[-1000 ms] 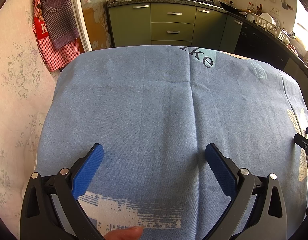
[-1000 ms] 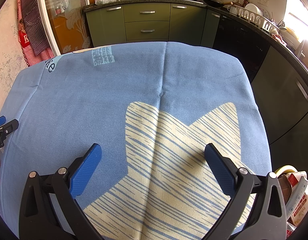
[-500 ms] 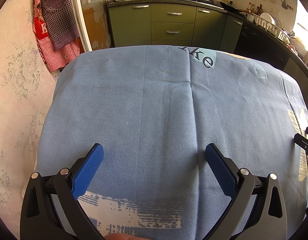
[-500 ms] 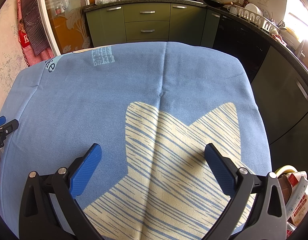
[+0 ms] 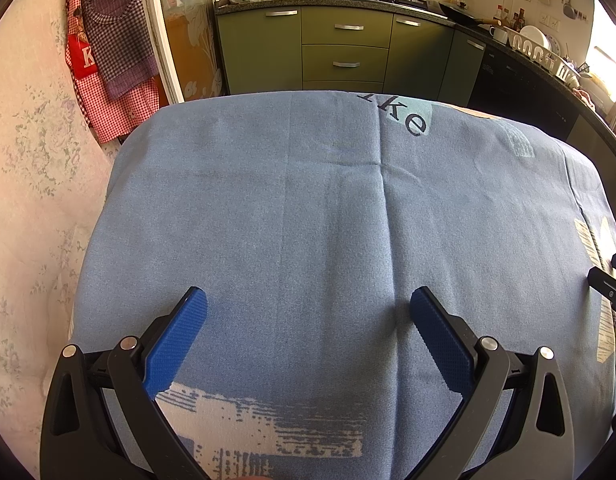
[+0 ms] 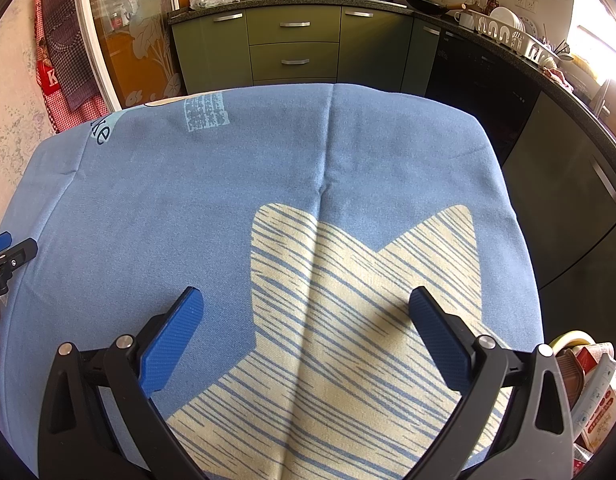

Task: Collect trash

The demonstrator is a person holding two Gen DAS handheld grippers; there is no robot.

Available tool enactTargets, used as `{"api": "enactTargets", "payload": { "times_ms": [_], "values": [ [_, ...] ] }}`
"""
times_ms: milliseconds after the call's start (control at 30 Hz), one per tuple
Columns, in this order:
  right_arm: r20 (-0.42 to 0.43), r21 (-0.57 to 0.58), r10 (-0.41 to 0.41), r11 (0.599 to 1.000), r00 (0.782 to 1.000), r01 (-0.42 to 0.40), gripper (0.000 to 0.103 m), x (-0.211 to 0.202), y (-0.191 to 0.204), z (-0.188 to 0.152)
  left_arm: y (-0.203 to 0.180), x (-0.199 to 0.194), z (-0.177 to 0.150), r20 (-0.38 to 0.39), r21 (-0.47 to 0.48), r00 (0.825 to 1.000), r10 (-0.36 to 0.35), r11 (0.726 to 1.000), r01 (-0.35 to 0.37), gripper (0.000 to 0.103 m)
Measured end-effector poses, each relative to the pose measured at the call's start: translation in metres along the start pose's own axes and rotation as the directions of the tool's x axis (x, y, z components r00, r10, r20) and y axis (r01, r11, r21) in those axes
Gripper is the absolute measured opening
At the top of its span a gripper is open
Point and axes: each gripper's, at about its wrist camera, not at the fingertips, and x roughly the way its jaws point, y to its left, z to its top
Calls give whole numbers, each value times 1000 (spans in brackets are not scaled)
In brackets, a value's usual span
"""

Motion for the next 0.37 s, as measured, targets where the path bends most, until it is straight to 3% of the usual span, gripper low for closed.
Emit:
{"api": "enactTargets", "payload": {
  "times_ms": [367],
  "values": [
    [0, 0, 0, 1000, 1000, 0, 98, 0, 0, 0, 2, -1, 1, -1, 1, 1000, 2, 1000, -2, 100]
  ]
}}
